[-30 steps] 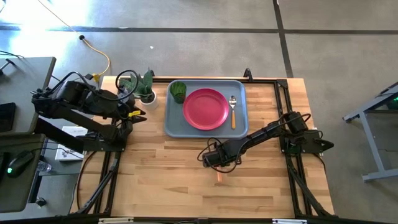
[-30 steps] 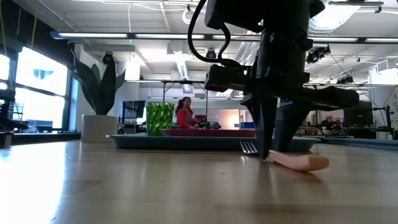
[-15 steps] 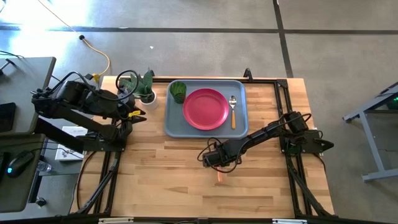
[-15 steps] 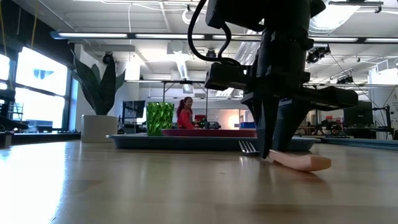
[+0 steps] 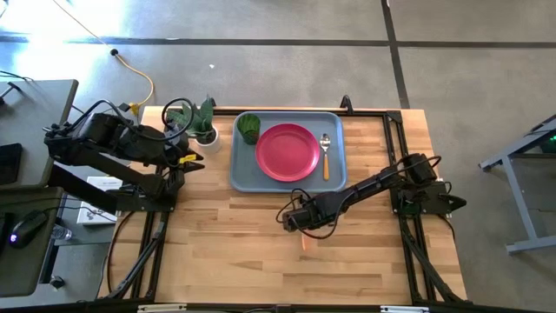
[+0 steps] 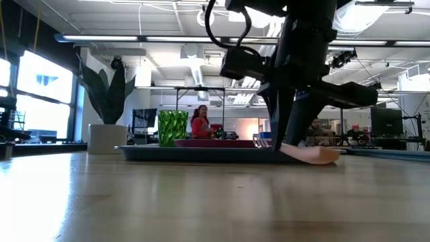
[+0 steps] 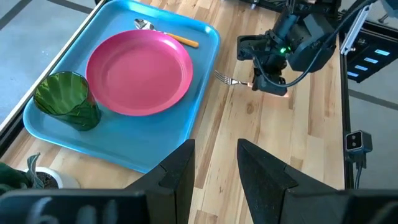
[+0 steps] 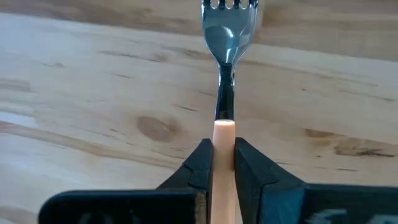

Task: Pick and place plate/cup/fork/spoon on tray
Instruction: Put the orange fork on the gray tray

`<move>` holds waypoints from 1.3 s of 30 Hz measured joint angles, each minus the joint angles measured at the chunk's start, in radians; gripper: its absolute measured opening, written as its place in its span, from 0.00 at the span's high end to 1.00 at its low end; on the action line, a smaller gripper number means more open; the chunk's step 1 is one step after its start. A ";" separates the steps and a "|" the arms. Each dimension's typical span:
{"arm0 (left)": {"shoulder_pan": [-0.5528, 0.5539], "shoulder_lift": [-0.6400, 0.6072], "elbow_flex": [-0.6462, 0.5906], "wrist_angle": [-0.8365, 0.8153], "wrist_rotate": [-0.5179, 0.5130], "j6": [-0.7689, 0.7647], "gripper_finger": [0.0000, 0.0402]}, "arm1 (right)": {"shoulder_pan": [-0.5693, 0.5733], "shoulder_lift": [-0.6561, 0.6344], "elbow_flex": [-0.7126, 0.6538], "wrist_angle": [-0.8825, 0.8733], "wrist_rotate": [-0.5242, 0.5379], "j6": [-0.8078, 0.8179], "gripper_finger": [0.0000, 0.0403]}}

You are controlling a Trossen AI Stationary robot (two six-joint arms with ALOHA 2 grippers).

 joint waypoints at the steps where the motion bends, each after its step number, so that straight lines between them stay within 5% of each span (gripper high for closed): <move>1: 0.000 0.000 0.000 0.000 0.000 0.000 0.72 | 0.000 -0.007 0.000 -0.001 0.011 -0.004 0.94; 23: 0.000 0.000 0.000 0.000 -0.031 0.027 0.72 | -0.081 -0.228 0.003 -0.338 0.214 -0.117 0.94; 39: 0.002 0.000 0.000 0.010 -0.362 0.044 0.72 | -0.430 -0.422 0.003 -0.449 0.253 -0.623 0.94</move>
